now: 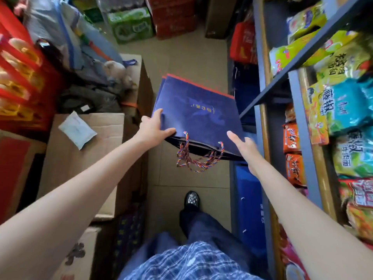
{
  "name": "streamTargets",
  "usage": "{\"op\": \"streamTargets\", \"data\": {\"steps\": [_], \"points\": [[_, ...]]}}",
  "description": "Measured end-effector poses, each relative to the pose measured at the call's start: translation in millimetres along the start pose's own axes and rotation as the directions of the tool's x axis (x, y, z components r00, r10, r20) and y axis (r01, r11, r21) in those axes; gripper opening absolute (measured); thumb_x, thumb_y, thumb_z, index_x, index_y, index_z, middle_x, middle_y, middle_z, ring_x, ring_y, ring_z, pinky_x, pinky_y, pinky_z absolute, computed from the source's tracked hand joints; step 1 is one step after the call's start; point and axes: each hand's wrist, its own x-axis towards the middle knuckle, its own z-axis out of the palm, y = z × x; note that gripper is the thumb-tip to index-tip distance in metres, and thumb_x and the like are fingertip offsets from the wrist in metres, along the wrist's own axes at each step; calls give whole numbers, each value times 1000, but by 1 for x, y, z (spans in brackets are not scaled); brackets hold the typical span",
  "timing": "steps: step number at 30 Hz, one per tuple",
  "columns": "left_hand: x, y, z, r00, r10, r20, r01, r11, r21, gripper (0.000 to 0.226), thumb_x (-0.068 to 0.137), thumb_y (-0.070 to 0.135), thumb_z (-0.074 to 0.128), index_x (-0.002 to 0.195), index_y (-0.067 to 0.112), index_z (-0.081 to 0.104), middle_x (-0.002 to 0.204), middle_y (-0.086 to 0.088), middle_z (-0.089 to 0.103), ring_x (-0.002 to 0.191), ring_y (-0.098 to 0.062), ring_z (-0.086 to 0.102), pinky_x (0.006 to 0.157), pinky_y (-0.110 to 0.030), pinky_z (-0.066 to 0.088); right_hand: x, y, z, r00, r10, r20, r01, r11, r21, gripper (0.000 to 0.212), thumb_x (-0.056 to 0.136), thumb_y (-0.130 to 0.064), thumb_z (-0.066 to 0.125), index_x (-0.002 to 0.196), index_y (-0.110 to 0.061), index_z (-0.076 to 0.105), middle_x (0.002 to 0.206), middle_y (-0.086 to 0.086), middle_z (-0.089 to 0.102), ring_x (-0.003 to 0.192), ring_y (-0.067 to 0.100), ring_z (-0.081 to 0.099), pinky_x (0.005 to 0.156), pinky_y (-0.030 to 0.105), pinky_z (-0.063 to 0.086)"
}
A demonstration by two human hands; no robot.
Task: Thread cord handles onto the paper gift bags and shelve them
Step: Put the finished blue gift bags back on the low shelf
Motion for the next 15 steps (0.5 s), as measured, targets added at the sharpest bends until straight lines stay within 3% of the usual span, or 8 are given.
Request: {"op": "streamTargets", "data": {"steps": [3,5,7,11,15], "points": [[67,27,-13,1000,18,2,-18,999,48,68,86,38,62,143,21,30,135,-25,36,127,-36,35,106,-35,29,51,-29,-2,1000,4,-22,-4,999,-36,127,39,-84,62,142,-16,32,145,1,37,131,21,38,108,42,33],[111,44,-28,999,38,-23,-36,996,82,64,85,37,63,140,21,35,131,-27,38,125,-38,37,105,-36,31,81,-50,6,1000,-13,19,14,1000,-23,126,47,-77,68,147,-16,21,151,2,29,137,22,30,112,44,29],[159,56,-45,997,67,-30,-62,986,153,65,85,37,64,140,20,35,129,-28,39,126,-38,36,105,-37,31,116,-74,18,999,-32,27,32,999,15,112,66,-62,72,150,-22,10,156,0,16,142,20,19,115,42,23],[270,82,-63,987,158,33,-161,951,264,66,86,34,63,142,13,34,127,-30,46,126,-38,34,103,-36,30,205,-111,37,1000,1,-12,0,994,106,93,76,-51,71,148,-29,17,155,0,19,140,19,23,108,36,26],[398,117,-59,960,248,130,-278,904,325,64,86,29,64,140,10,37,129,-26,50,127,-38,34,103,-37,30,295,-141,44,997,57,-47,-47,978,203,88,80,-48,68,149,-27,18,155,-2,20,139,16,24,101,29,26]]}}
